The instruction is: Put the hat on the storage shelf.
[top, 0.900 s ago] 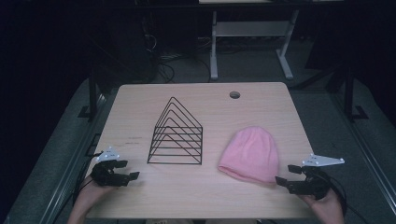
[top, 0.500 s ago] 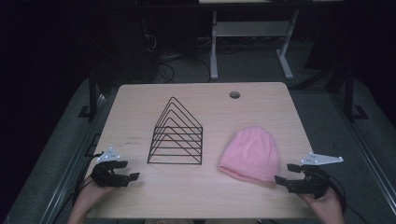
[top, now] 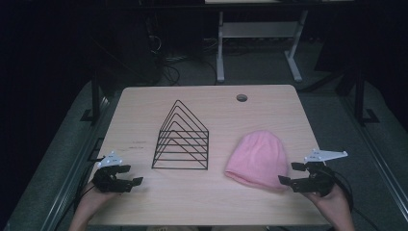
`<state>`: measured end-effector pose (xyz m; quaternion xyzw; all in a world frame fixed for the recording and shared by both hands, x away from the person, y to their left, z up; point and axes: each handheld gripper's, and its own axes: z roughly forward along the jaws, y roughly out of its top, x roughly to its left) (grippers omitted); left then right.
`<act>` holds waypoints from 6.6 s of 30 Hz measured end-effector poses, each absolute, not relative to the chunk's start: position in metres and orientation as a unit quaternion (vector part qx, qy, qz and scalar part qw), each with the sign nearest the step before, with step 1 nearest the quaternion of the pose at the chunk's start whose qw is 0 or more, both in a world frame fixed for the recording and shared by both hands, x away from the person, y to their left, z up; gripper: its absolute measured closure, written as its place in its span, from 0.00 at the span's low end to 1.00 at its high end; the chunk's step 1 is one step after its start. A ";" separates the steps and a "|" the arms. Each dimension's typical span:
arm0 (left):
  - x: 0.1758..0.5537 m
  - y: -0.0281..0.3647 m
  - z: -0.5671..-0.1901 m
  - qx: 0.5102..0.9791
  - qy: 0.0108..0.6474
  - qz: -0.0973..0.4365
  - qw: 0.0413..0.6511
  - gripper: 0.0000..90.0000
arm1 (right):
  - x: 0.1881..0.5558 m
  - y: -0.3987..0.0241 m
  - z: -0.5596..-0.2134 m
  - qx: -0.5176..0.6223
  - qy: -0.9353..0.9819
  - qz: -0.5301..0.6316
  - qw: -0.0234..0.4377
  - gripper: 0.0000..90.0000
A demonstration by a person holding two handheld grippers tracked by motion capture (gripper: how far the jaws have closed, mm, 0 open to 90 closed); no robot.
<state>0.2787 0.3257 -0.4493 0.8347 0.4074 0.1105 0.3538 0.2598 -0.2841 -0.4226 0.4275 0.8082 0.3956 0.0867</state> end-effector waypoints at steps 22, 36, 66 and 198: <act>0.279 0.324 -0.450 0.832 0.411 0.106 0.358 0.27 | 0.306 -0.270 -0.403 0.420 0.829 0.365 0.058 0.22; 0.279 0.326 -0.450 0.832 0.409 0.109 0.358 0.27 | 0.344 -0.257 -0.400 0.419 0.841 0.340 0.032 0.22; 0.280 0.333 -0.450 0.827 0.413 0.112 0.363 0.27 | 0.420 -0.256 -0.413 0.454 0.843 0.290 -0.003 0.24; 0.324 0.303 -0.326 0.867 0.298 0.075 0.391 0.28 | 0.397 -0.204 -0.227 0.302 0.830 0.469 0.017 0.85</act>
